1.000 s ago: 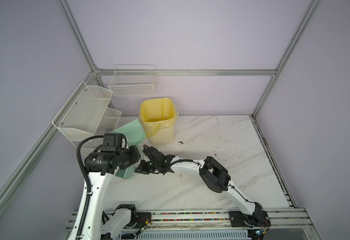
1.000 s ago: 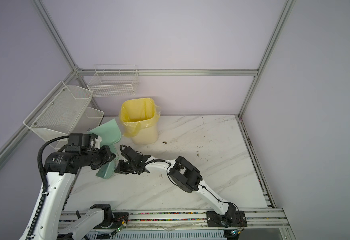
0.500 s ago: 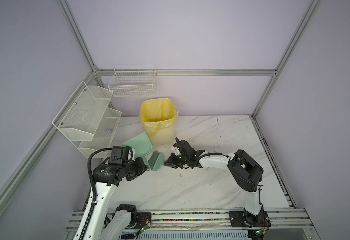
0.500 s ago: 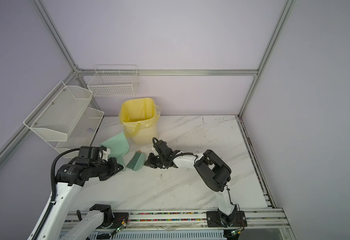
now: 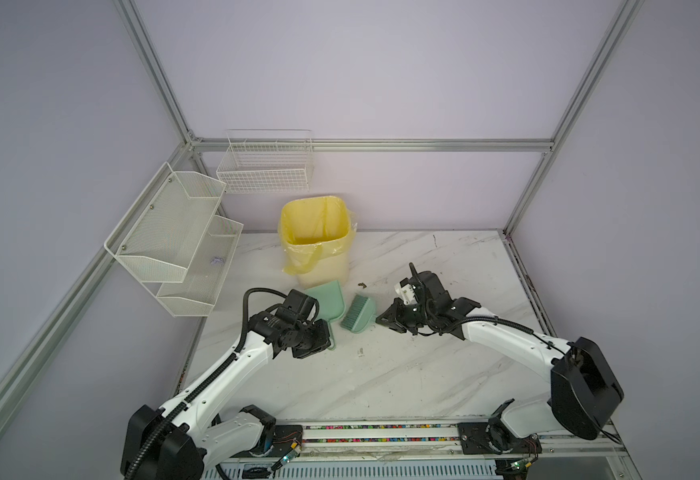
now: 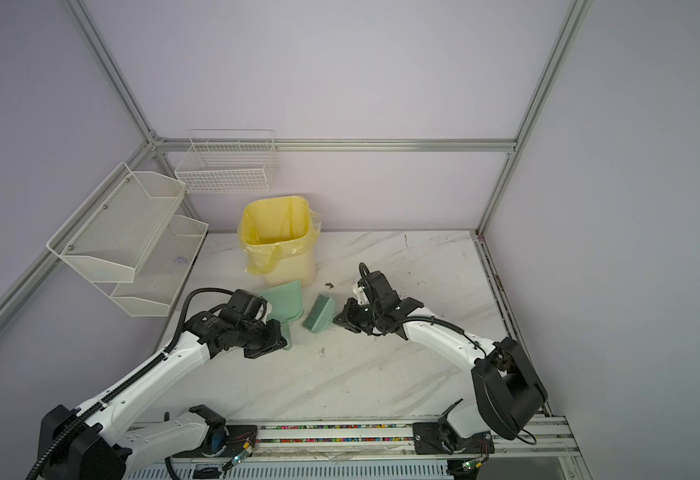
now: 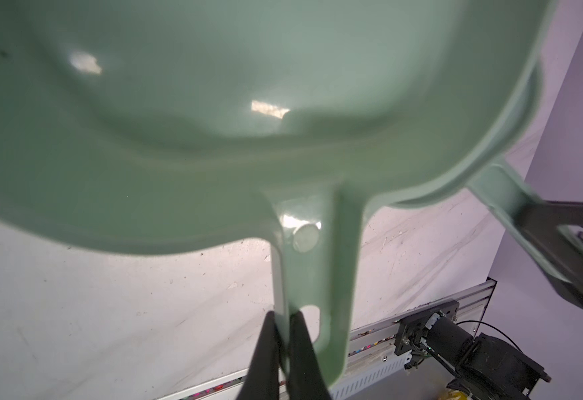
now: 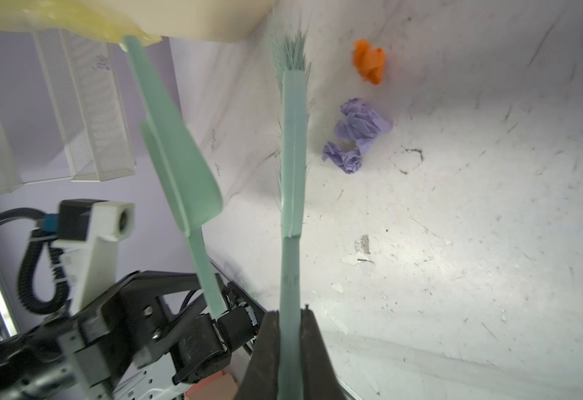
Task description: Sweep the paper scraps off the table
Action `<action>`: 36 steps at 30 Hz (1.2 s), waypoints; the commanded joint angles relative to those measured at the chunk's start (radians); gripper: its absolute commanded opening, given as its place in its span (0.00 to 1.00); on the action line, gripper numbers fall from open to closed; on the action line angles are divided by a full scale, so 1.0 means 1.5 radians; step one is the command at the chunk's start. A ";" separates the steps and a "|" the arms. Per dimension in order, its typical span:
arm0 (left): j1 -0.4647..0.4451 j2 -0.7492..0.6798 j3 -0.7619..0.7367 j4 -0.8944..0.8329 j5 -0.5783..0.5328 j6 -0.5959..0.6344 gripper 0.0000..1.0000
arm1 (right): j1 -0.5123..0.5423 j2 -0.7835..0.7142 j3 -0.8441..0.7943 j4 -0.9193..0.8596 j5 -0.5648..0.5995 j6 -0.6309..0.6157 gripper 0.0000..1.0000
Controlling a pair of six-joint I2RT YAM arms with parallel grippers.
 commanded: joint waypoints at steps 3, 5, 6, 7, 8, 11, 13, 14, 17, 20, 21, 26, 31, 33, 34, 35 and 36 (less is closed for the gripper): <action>-0.007 0.022 0.035 0.036 -0.014 0.013 0.00 | -0.043 -0.019 0.072 -0.130 0.013 -0.086 0.00; -0.009 0.024 0.021 0.037 -0.012 0.012 0.00 | -0.064 -0.011 0.092 -0.162 0.017 -0.117 0.00; -0.011 0.021 0.014 0.038 -0.009 0.010 0.00 | -0.075 -0.007 0.100 -0.174 0.013 -0.132 0.00; -0.013 0.018 0.009 0.037 -0.010 0.008 0.00 | -0.082 -0.004 0.107 -0.182 0.012 -0.145 0.00; -0.016 0.013 0.002 0.039 -0.010 0.006 0.00 | -0.094 0.004 0.126 -0.204 0.019 -0.168 0.00; -0.031 0.004 -0.019 0.037 -0.006 0.005 0.00 | -0.109 0.032 0.198 -0.279 0.080 -0.243 0.00; -0.039 0.001 -0.037 0.037 0.005 0.003 0.00 | -0.111 0.057 0.256 -0.325 0.132 -0.286 0.00; -0.044 -0.001 -0.046 0.038 0.007 0.000 0.00 | -0.111 0.068 0.284 -0.341 0.160 -0.302 0.00; -0.057 -0.009 -0.063 0.038 0.009 -0.010 0.00 | -0.111 0.090 0.331 -0.363 0.215 -0.337 0.00; -0.067 -0.013 -0.068 0.035 0.015 -0.015 0.00 | -0.112 0.109 0.352 -0.369 0.234 -0.367 0.00; -0.072 -0.013 -0.068 0.034 0.018 -0.016 0.00 | -0.111 0.116 0.358 -0.374 0.243 -0.378 0.00; -0.114 -0.006 -0.064 0.025 0.015 -0.028 0.00 | -0.112 0.151 0.405 -0.413 0.325 -0.412 0.00; -0.147 0.003 -0.062 0.020 0.012 -0.039 0.00 | -0.112 0.169 0.434 -0.429 0.378 -0.439 0.00; -0.154 0.004 -0.061 0.019 0.013 -0.042 0.00 | -0.111 0.179 0.439 -0.434 0.379 -0.450 0.00; -0.159 0.004 -0.060 0.018 0.014 -0.045 0.00 | -0.111 0.184 0.440 -0.434 0.384 -0.455 0.00; -0.162 0.003 -0.060 0.016 0.015 -0.047 0.00 | -0.111 0.188 0.441 -0.433 0.387 -0.456 0.00; -0.167 0.002 -0.059 0.016 0.017 -0.049 0.00 | -0.111 0.193 0.441 -0.432 0.391 -0.458 0.00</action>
